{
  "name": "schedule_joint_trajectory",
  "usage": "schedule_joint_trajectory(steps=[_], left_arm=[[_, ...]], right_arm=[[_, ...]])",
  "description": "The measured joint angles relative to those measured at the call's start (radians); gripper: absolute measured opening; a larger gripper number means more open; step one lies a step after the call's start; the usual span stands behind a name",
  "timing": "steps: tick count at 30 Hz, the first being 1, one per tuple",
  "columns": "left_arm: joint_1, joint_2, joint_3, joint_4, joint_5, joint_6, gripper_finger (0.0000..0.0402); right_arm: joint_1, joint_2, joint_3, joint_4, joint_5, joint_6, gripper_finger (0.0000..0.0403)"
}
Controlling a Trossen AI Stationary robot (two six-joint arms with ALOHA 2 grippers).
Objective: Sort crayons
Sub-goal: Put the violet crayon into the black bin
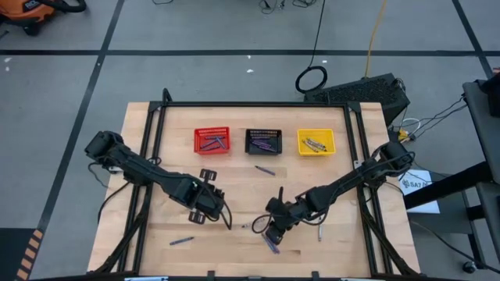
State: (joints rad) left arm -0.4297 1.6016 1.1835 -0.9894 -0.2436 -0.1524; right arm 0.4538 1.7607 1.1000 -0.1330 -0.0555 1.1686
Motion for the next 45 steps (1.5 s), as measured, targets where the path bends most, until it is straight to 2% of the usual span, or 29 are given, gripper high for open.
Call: schedule_joint_trajectory(steps=[2,4,9,17,22,30,35,45], left_arm=[[0.000,0.000,0.000,0.009,0.000,0.000,0.0095],[0.000,0.000,0.000,0.018,-0.001,-0.001,0.0095],[0.000,0.000,0.000,0.020,-0.001,-0.052,0.0095],[-0.002,0.000,0.000,0.020,0.000,-0.076,0.0095],[-0.002,0.000,0.000,0.020,0.000,-0.078,0.0095],[-0.002,0.000,0.000,0.023,0.000,-0.080,0.0095],[-0.003,0.000,0.000,0.024,0.001,-0.080,0.0095],[-0.003,0.000,0.000,0.041,0.003,-0.079,0.0095]], right_arm=[[0.000,0.000,0.000,0.001,0.000,-0.104,0.0096],[-0.008,0.000,0.000,0.001,-0.001,-0.137,0.0096],[-0.027,0.000,0.000,0.001,0.002,-0.024,0.0096],[0.051,0.000,0.016,-0.027,0.032,0.101,0.0096],[0.077,0.025,0.114,-0.148,0.065,0.098,0.0096],[0.085,0.172,0.321,-0.458,0.079,0.069,0.0096],[0.089,0.217,0.358,-0.468,0.077,0.103,0.0096],[0.098,0.223,0.362,-0.469,0.087,0.133,0.0096]])
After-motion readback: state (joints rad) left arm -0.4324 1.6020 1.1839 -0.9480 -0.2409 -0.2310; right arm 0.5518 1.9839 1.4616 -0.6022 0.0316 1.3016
